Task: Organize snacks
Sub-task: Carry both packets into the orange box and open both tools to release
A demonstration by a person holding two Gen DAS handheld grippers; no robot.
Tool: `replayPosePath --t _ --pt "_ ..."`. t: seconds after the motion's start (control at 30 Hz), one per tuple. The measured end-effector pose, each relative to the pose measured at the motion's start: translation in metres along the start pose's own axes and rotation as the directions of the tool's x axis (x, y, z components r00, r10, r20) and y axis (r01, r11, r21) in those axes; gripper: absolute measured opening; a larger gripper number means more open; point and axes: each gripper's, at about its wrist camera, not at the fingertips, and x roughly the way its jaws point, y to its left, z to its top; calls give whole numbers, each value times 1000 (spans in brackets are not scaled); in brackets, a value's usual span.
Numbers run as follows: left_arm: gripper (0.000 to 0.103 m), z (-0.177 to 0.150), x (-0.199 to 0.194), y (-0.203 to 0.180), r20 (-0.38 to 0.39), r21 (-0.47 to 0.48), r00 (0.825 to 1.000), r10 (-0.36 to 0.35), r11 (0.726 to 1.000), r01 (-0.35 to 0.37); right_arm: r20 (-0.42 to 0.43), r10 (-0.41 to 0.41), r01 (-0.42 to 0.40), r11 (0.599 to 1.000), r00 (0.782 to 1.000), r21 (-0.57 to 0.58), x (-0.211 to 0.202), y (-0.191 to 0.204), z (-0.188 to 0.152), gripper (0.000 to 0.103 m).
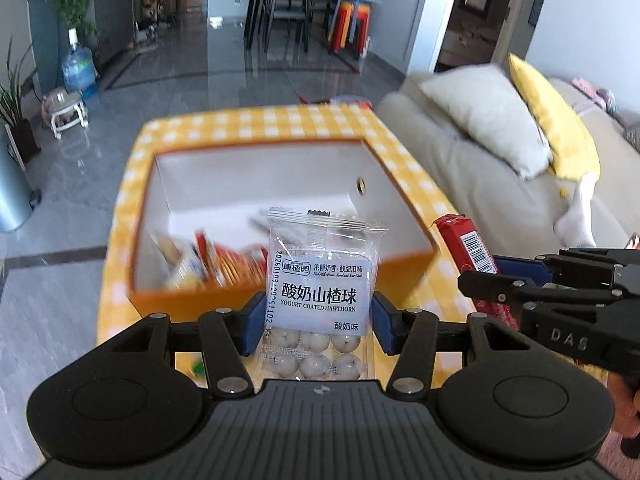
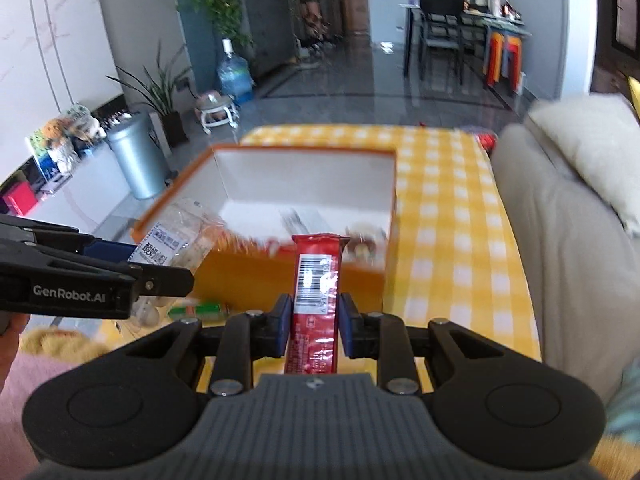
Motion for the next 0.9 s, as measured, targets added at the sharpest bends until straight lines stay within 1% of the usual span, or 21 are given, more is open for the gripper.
replayPosePath --t 0.1,0.2,0.3,0.4,0.5,0.6,0.63,0.73,0.9 --pt "61 17 -4 9 21 11 1000 10 1000 -10 19 40 -40 999 999 13 3 -4 26 22" --pt "61 38 1 17 22 0 1000 2 1000 -2 39 80 -81 996 996 27 7 -3 52 22" --pt "61 57 14 26 5 -6 1000 1 1000 -1 56 108 -110 994 993 24 18 -2 79 22" --pt "61 69 38 34 -42 -13 999 17 1000 -18 50 128 -130 991 991 34 37 -2 101 22" --pt "61 76 74 39 -122 33 992 42 999 -38 7 138 -138 989 990 51 67 -5 110 22" --pt "61 84 106 52 -184 -4 983 24 1000 -25 -83 114 -111 993 990 43 106 -6 113 22" --pt "61 85 115 55 -198 -8 980 24 1000 -26 -122 109 -105 994 987 45 121 -8 113 22" --pt "61 87 140 62 -232 -1 972 43 999 -45 -194 96 -90 995 976 42 153 -10 114 22" --pt "62 87 174 71 -303 -23 952 38 999 -47 -276 52 -51 999 960 11 197 -13 116 22"
